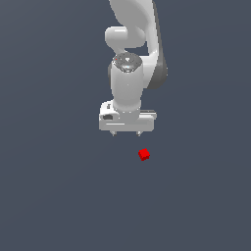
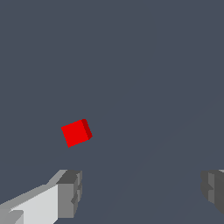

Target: Pick up the red cube and move it to a goal position.

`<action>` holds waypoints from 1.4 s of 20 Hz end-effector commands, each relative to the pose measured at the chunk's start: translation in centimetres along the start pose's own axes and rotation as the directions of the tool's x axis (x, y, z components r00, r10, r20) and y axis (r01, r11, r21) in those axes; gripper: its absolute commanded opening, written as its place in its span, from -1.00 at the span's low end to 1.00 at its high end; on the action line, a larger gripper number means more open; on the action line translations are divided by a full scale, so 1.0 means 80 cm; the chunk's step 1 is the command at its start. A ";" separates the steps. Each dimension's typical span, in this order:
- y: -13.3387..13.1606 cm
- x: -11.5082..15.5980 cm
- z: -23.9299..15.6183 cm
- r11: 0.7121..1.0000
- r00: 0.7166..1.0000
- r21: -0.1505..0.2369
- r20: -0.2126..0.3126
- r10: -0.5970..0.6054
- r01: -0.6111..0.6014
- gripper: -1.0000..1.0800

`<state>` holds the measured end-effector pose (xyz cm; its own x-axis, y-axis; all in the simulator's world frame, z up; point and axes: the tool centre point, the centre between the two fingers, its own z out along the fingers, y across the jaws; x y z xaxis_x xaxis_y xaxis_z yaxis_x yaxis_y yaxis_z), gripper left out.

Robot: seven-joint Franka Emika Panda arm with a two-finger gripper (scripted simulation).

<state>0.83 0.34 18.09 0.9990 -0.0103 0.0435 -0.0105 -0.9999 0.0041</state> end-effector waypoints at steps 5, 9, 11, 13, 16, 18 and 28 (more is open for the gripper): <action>-0.003 0.001 0.006 1.000 1.000 0.001 0.001 -0.011 0.011 0.92; -0.013 0.003 0.025 0.999 0.999 0.003 0.005 -0.045 0.045 0.92; -0.021 0.005 0.038 0.998 0.998 0.004 0.008 -0.070 0.070 0.92; -0.030 0.006 0.055 0.995 0.995 0.006 0.011 -0.101 0.100 0.92; -0.047 0.008 0.085 0.988 0.988 0.009 0.017 -0.156 0.156 0.92; -0.060 0.009 0.109 0.980 0.980 0.012 0.021 -0.199 0.198 0.92; -0.104 0.007 0.189 0.940 0.939 0.020 0.036 -0.341 0.341 0.92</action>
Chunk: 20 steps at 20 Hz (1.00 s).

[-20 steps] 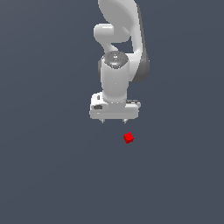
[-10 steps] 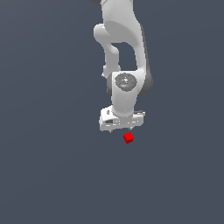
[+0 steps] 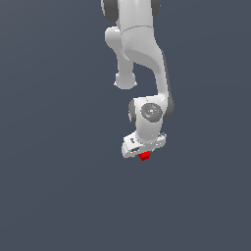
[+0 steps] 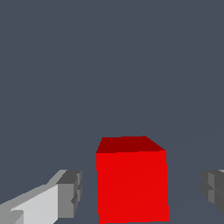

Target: Pick up the red cube and move it to a goal position.

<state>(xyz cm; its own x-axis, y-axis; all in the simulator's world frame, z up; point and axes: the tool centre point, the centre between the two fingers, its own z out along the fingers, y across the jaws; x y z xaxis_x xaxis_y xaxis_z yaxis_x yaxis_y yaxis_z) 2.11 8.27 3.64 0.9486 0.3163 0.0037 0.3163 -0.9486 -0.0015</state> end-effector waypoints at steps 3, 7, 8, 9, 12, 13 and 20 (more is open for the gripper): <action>-0.009 0.004 0.018 0.999 0.999 0.000 0.003 -0.034 0.034 0.92; -0.011 0.004 0.021 0.999 0.999 0.000 0.003 -0.040 0.040 -1.00; -0.011 0.004 0.021 0.999 0.999 0.000 0.003 -0.040 0.040 -1.00; -0.011 0.004 0.021 0.999 0.999 0.000 0.003 -0.040 0.040 -1.00; -0.011 0.004 0.021 0.999 0.999 0.000 0.003 -0.040 0.040 -1.00; -0.011 0.004 0.021 0.999 0.999 0.000 0.003 -0.040 0.040 -1.00; -0.010 0.002 0.019 0.999 0.999 0.000 0.003 -0.040 0.040 -1.00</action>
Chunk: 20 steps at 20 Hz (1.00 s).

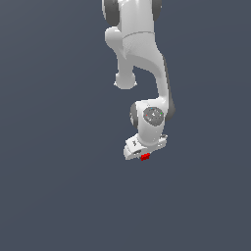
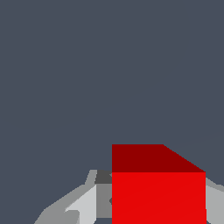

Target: Pick up the red cube and move it to a goal position.

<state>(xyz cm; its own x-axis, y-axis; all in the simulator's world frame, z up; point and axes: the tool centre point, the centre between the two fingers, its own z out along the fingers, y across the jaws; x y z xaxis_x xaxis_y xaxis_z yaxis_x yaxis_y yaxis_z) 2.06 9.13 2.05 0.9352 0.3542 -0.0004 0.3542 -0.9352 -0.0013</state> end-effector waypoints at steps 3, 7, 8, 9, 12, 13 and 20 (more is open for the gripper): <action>0.003 -0.006 -0.005 1.000 1.000 0.000 -0.001 0.000 0.000 -1.00; 0.010 -0.018 -0.015 1.000 1.000 -0.001 0.000 0.000 0.000 -1.00; 0.012 -0.022 -0.019 1.000 1.000 -0.001 0.000 0.000 0.000 -1.00; 0.014 -0.027 -0.022 1.000 1.000 -0.001 0.000 0.000 0.000 -1.00; 0.022 -0.043 -0.036 1.000 1.000 -0.001 0.000 0.000 0.000 -1.00; 0.026 -0.049 -0.042 1.000 1.000 -0.001 0.000 0.000 0.000 -1.00; 0.049 -0.094 -0.080 1.000 1.000 -0.001 0.000 0.000 0.000 -1.00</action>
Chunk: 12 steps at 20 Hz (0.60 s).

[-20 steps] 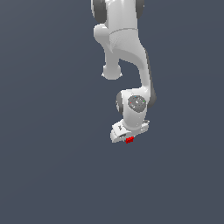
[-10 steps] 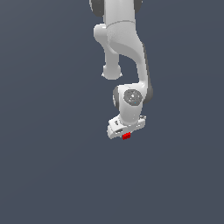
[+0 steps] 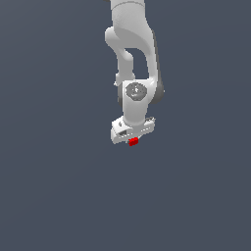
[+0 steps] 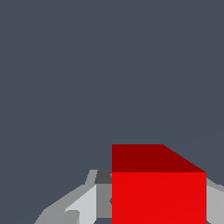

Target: Pick up the red cube and move it to a goal position.

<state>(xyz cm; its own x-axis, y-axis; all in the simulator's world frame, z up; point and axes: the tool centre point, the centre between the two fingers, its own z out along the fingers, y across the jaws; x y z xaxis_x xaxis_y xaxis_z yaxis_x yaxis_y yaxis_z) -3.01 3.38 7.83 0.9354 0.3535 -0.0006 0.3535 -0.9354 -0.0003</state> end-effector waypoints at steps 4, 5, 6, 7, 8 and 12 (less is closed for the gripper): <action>0.014 -0.026 -0.024 1.000 1.000 -0.001 0.000 -0.001 0.001 -1.00; 0.016 -0.029 -0.027 1.000 1.000 -0.001 0.000 -0.001 0.001 -1.00; 0.018 -0.032 -0.029 1.000 1.000 -0.001 0.000 -0.001 0.001 -1.00; 0.019 -0.034 -0.032 1.000 1.000 -0.001 0.000 -0.001 0.001 -1.00; 0.020 -0.036 -0.034 1.000 1.000 -0.001 0.000 -0.001 0.001 -1.00; 0.022 -0.039 -0.037 1.000 1.000 -0.001 0.000 -0.001 0.001 -1.00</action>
